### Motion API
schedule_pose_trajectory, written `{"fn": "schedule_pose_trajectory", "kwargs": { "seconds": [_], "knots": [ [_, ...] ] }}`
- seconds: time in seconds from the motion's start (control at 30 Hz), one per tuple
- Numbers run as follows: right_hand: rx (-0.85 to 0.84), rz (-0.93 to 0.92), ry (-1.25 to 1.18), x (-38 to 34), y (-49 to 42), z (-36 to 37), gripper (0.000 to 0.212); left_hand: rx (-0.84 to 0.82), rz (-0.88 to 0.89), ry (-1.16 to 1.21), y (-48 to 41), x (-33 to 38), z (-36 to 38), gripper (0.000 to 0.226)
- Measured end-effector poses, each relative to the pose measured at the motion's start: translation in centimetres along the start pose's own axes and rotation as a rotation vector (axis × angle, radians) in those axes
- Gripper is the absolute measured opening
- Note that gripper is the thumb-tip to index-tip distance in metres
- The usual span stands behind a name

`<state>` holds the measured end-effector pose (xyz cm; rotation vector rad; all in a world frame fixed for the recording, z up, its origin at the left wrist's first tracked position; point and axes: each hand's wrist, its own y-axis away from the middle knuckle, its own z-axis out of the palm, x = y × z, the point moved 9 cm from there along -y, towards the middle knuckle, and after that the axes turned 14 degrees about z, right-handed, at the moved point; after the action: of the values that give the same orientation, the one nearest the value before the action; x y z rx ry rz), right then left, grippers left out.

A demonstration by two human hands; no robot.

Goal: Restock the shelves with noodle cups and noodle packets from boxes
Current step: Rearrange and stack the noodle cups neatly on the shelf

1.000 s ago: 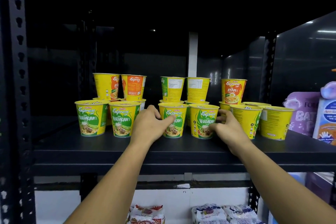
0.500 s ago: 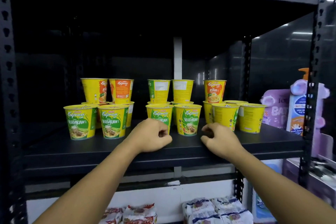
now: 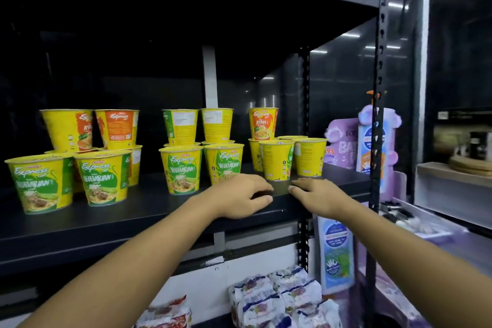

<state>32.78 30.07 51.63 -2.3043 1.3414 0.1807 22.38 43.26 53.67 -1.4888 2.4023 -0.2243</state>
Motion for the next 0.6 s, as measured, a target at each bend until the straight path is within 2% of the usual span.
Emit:
{"fn": "schedule_pose_trajectory", "kwargs": {
  "seconds": [0.1, 0.27, 0.37, 0.47, 0.6],
  "knots": [
    [-0.045, 0.06, 0.03, 2.1, -0.6, -0.3, 0.048, -0.058, -0.07, 0.035, -2.8, 0.1, 1.4, 0.044],
    [-0.071, 0.092, 0.073, 5.4, -2.4, -0.7, 0.051, -0.136, -0.264, 0.206, -5.4, -1.4, 3.4, 0.061],
    [-0.095, 0.109, 0.096, 7.1, -4.1, -0.7, 0.053, -0.15, -0.38, 0.194, -5.8, -2.9, 3.6, 0.073],
    [-0.166, 0.117, 0.064, 8.3, -5.6, -1.0, 0.056, -0.17, -0.468, 0.171, -6.3, -3.5, 3.4, 0.077],
    [-0.29, 0.115, 0.067, 9.7, -7.5, -0.9, 0.073, -0.188, -0.569, 0.189, -7.2, -3.2, 3.5, 0.076]
  ]
}}
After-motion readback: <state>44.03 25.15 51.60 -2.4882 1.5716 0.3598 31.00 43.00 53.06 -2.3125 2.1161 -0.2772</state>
